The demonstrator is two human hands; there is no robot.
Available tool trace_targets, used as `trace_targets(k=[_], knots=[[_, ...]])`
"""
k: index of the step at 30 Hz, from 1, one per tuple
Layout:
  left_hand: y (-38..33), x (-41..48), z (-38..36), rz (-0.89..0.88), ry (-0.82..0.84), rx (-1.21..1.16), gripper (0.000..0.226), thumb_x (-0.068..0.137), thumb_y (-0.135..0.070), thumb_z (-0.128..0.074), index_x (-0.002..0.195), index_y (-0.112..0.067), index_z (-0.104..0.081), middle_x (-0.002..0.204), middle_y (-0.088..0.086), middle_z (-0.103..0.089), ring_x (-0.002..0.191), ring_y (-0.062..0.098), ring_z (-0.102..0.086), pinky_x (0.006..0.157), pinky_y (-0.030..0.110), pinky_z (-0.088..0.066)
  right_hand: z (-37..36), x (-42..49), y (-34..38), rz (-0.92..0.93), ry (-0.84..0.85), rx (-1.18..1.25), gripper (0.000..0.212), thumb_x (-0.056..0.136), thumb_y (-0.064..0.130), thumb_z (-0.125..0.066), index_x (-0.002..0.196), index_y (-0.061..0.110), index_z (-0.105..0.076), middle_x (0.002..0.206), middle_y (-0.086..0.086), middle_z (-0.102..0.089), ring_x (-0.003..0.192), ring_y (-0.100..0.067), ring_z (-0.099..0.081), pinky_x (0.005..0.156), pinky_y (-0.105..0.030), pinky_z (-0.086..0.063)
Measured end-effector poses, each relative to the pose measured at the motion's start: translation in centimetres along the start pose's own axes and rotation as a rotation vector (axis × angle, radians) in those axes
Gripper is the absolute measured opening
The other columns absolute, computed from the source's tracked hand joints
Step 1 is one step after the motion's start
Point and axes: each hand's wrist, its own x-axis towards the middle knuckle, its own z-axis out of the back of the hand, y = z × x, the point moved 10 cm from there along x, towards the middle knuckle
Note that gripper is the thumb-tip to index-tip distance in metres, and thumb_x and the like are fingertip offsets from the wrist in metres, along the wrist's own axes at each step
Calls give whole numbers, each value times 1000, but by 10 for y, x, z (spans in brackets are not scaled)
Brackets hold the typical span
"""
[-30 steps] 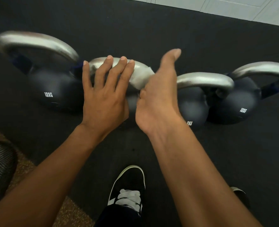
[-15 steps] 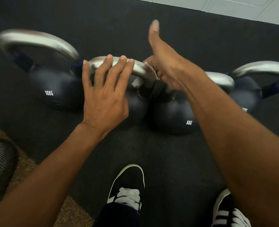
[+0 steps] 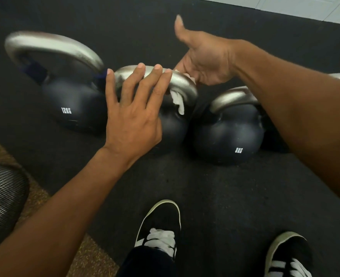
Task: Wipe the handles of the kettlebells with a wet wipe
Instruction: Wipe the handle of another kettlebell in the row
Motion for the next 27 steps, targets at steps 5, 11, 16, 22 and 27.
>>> trace_targets(k=[5, 11, 16, 22, 27], knots=[[0, 0, -1, 9, 7, -10, 76, 82, -11, -54, 156, -15, -38, 157, 7, -45, 147, 32, -37, 117, 71, -20, 12, -38, 5, 88, -352, 1, 113, 86, 82, 7, 107, 10, -78, 77, 1, -70, 66, -11, -57, 77, -28, -46], [0, -1, -2, 26, -18, -27, 73, 83, -10, -54, 155, -13, -41, 156, 7, -46, 147, 31, -38, 115, 71, -22, -47, -88, 2, 155, -807, -72, 65, 102, 60, -6, 156, 34, -32, 160, 6, -35, 149, -11, -25, 110, -18, -16], [4, -2, -4, 26, -29, -12, 54, 104, -34, -49, 154, -14, -43, 156, 9, -47, 146, 31, -37, 116, 71, -23, -100, -62, -13, 238, -841, -217, 83, 93, 69, -7, 160, 21, 8, 166, 6, 20, 150, -4, 21, 126, -37, 6], [7, -2, -6, 19, -26, -17, 58, 101, -32, -55, 155, -16, -41, 156, 7, -46, 146, 30, -37, 115, 72, -23, -79, -60, -11, 226, -897, -298, 78, 98, 62, -11, 160, 17, 5, 168, 1, 13, 153, -10, 15, 125, -39, 7], [1, -3, -1, 25, -34, -34, 70, 87, -14, -53, 156, -15, -39, 157, 6, -45, 147, 31, -37, 116, 71, -22, -27, -72, 12, 182, -806, -157, 67, 102, 63, -11, 140, 32, -56, 143, 11, -56, 135, -9, -46, 118, -40, -28]])
